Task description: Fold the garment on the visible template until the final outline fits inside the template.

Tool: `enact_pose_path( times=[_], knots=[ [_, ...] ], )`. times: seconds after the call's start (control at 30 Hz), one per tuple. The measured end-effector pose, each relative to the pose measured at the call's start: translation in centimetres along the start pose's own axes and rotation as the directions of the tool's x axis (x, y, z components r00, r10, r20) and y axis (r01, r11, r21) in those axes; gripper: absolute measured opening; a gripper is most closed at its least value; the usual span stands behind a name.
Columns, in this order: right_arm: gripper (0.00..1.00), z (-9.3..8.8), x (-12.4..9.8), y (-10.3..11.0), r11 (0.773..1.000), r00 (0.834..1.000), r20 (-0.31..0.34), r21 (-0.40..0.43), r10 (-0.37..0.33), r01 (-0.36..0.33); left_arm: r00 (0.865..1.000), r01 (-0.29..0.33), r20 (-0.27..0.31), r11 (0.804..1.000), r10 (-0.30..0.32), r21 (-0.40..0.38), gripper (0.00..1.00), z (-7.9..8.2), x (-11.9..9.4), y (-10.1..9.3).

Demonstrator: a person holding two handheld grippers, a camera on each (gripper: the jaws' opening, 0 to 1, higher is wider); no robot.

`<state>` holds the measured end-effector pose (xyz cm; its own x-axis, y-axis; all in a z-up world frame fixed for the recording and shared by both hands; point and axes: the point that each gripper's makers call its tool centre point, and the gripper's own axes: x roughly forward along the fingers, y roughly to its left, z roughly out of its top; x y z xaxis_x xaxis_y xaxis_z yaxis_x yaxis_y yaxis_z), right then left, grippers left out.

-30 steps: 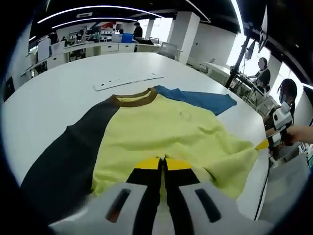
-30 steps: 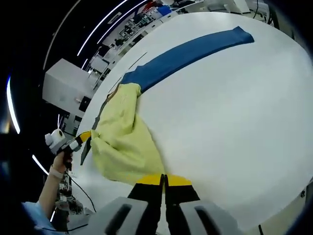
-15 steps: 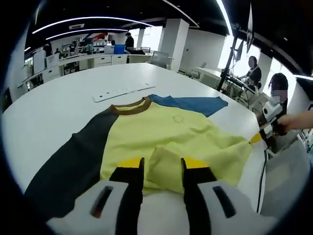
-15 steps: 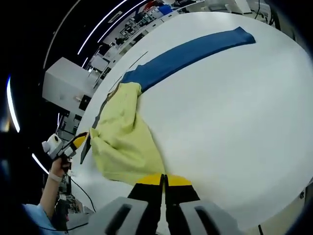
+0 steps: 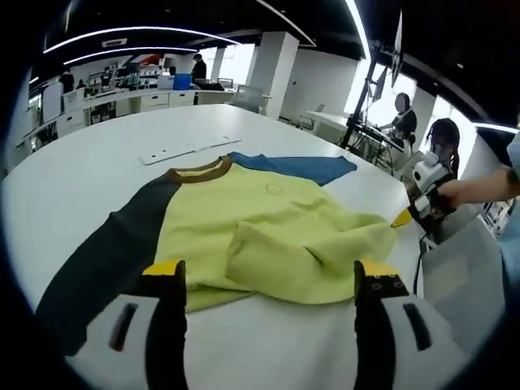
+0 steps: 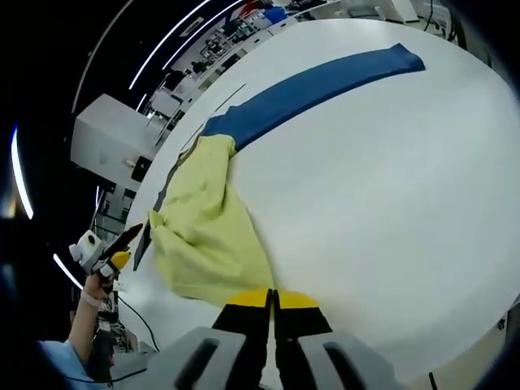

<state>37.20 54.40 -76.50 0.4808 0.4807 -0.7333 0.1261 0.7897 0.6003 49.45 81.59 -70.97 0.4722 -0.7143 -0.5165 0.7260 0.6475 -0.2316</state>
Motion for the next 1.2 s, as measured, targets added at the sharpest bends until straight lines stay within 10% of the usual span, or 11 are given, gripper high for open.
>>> enact_pose_path(
  times=[1.2],
  knots=[
    [0.00,-0.1,0.0,-0.1,0.999,1.000,0.009,0.027,0.017,-0.017,0.997,0.059,-0.056,0.998,-0.058,0.001,0.30,-1.6,2.9,1.9]
  ],
)
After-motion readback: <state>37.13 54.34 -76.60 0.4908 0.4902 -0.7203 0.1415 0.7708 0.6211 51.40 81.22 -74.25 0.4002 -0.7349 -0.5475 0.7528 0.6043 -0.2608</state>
